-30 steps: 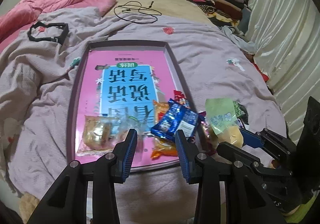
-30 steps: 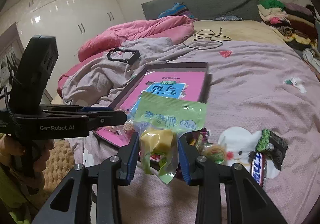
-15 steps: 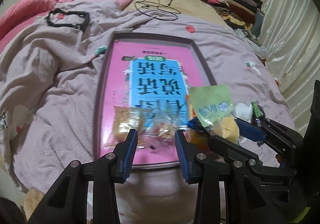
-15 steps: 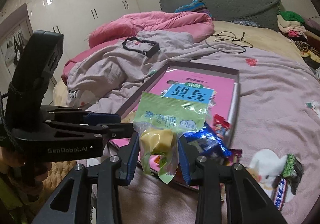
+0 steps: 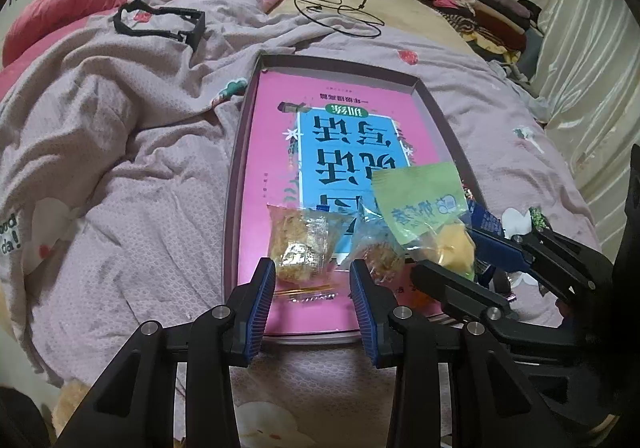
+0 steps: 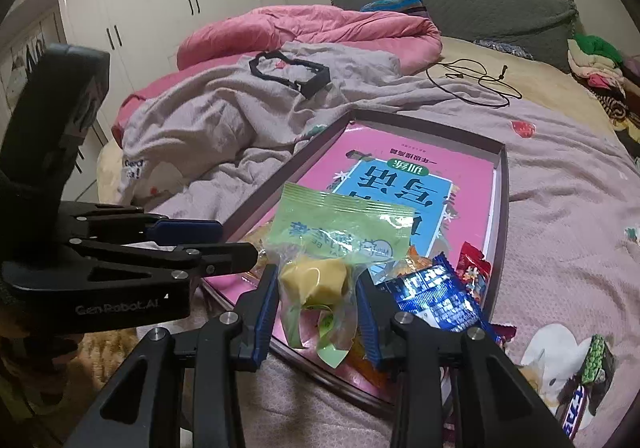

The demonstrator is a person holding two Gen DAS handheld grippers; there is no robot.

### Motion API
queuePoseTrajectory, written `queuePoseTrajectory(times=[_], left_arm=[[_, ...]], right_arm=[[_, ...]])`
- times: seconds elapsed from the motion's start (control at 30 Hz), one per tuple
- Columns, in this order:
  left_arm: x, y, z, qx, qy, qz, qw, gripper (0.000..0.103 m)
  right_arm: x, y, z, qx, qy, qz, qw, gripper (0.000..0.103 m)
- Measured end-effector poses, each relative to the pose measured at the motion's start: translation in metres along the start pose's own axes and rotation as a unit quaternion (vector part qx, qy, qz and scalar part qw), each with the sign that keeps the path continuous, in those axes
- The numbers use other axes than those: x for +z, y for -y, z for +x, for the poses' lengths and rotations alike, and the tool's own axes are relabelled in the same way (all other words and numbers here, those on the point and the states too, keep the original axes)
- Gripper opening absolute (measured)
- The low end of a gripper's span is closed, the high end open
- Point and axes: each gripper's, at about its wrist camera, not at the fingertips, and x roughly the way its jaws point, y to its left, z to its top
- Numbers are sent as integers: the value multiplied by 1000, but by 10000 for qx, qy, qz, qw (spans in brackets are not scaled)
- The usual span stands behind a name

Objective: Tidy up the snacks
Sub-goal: 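Lower both packs onto the tray and open both tools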

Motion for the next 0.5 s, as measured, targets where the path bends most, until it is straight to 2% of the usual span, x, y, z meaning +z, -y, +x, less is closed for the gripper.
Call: queuePoseTrajectory(times=[0.1,0.5], left_arm=[[-1,0,3,27,-37,11,10000,38],[-1,3,6,-4,-74,2,10000,40]], right_arm=[[0,-1,7,-33,-73,-3,10000,37],[-5,5,11,-85,-102,71,9999,39]])
